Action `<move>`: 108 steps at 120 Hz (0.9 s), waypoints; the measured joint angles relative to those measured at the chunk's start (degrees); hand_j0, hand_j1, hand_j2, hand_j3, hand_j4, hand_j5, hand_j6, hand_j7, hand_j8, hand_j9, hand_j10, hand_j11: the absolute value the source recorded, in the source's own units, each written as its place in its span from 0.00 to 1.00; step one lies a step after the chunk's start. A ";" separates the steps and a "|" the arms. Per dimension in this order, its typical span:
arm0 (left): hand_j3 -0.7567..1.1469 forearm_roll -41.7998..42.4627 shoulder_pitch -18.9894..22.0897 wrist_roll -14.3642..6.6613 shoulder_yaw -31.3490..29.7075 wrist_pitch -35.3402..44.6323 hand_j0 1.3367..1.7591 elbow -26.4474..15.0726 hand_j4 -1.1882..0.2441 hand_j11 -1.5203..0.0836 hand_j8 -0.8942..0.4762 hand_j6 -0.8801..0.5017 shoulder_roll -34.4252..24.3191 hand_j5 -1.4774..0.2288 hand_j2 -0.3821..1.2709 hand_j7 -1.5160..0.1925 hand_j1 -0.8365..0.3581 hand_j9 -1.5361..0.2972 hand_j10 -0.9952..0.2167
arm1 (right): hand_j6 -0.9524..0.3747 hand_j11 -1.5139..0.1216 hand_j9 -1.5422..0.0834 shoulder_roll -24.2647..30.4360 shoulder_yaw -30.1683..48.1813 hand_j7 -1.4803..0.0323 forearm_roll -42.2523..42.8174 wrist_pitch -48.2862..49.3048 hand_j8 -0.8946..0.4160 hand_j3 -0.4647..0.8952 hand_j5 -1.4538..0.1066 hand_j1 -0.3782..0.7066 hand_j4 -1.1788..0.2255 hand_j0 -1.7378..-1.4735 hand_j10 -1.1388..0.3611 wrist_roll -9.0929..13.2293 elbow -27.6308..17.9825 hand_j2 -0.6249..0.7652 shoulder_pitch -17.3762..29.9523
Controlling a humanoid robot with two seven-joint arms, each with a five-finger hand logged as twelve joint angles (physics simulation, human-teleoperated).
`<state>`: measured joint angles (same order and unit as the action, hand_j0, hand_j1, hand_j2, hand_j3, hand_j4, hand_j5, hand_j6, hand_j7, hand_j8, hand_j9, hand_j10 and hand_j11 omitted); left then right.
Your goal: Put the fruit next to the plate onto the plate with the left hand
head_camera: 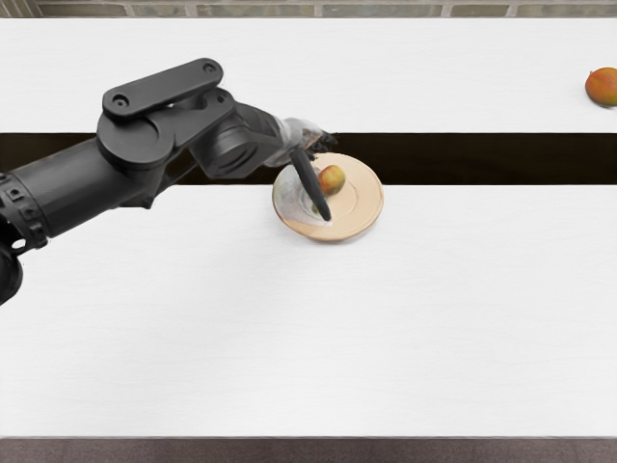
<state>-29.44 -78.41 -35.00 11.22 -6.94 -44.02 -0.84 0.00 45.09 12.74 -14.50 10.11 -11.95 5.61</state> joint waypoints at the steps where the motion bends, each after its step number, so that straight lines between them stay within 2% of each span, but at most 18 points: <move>1: 0.40 0.03 0.13 0.00 0.22 -0.05 0.76 -0.03 0.80 0.91 0.62 0.60 -0.42 0.83 0.24 0.85 0.95 0.80 0.78 | 0.72 0.93 0.95 0.00 0.00 0.98 0.00 0.00 0.68 0.34 0.93 0.03 0.84 0.30 0.76 0.00 0.00 0.45 0.00; 7: 0.40 0.43 1.05 0.00 1.89 -0.90 0.76 -0.60 0.80 0.91 0.62 0.61 -4.63 0.83 0.24 0.86 0.95 0.81 0.79 | 0.72 0.93 0.95 0.00 0.00 0.98 0.00 0.00 0.68 0.34 0.93 0.03 0.84 0.30 0.76 0.00 0.00 0.45 0.00; 30: 0.40 4.34 3.06 0.00 4.92 -5.49 0.76 -4.19 0.81 0.92 0.63 0.62 -14.75 0.84 0.24 0.87 0.96 0.82 0.80 | 0.72 0.93 0.95 0.00 0.00 0.98 0.00 0.00 0.68 0.34 0.93 0.03 0.84 0.30 0.76 0.00 0.00 0.45 0.00; 37: 0.40 5.78 6.95 0.00 7.26 -8.47 0.76 -6.06 0.81 0.93 0.63 0.62 -19.21 0.85 0.24 0.87 0.97 0.82 0.80 | 0.72 0.93 0.95 0.00 0.00 0.98 0.00 0.00 0.68 0.34 0.93 0.03 0.84 0.30 0.76 0.00 0.00 0.45 -0.01; 63: 0.40 8.33 15.50 0.00 18.94 -22.83 0.76 -11.15 0.81 0.93 0.63 0.62 -30.96 0.85 0.23 0.87 0.97 0.82 0.80 | 0.72 0.93 0.95 0.00 0.00 0.98 0.00 0.00 0.68 0.34 0.93 0.03 0.84 0.30 0.76 0.00 -0.06 0.45 -0.04; 92: 0.40 13.64 18.61 0.00 23.20 -27.57 0.76 -11.80 0.81 0.93 0.64 0.62 -41.46 0.85 0.23 0.87 0.97 0.82 0.80 | 0.72 0.93 0.95 0.00 0.00 0.98 0.00 0.00 0.68 0.34 0.93 0.03 0.84 0.30 0.76 0.00 -0.09 0.45 -0.03; 100: 0.40 16.73 22.90 0.00 23.46 -27.82 0.76 -11.61 0.82 0.93 0.64 0.62 -43.67 0.85 0.23 0.87 0.97 0.82 0.80 | 0.72 0.93 0.95 0.00 0.00 0.98 0.01 0.00 0.68 0.34 0.93 0.03 0.84 0.30 0.76 0.00 -0.09 0.45 -0.03; 108: 0.40 19.98 23.40 0.00 23.62 -27.95 0.76 -10.37 0.82 0.93 0.64 0.62 -44.40 0.85 0.23 0.87 0.97 0.82 0.80 | 0.72 0.93 0.95 0.00 0.00 0.98 0.01 0.00 0.68 0.34 0.93 0.03 0.84 0.30 0.76 0.00 -0.12 0.45 -0.03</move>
<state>-9.45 -55.02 -35.00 34.84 -34.90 -54.39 -45.23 0.00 45.09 12.75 -14.50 10.11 -12.07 5.58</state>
